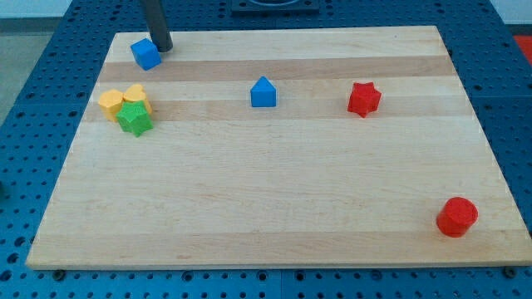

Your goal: Move the blue cube slightly up

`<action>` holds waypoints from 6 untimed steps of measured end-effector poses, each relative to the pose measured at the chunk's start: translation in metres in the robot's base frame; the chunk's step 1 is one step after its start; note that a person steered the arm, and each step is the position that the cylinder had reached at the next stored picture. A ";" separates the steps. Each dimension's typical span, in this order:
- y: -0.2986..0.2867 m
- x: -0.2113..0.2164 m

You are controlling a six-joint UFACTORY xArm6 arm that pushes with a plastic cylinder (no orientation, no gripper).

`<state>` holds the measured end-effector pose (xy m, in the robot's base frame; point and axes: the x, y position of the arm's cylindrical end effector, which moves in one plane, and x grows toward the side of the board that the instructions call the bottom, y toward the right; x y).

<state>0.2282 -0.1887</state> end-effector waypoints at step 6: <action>0.029 0.033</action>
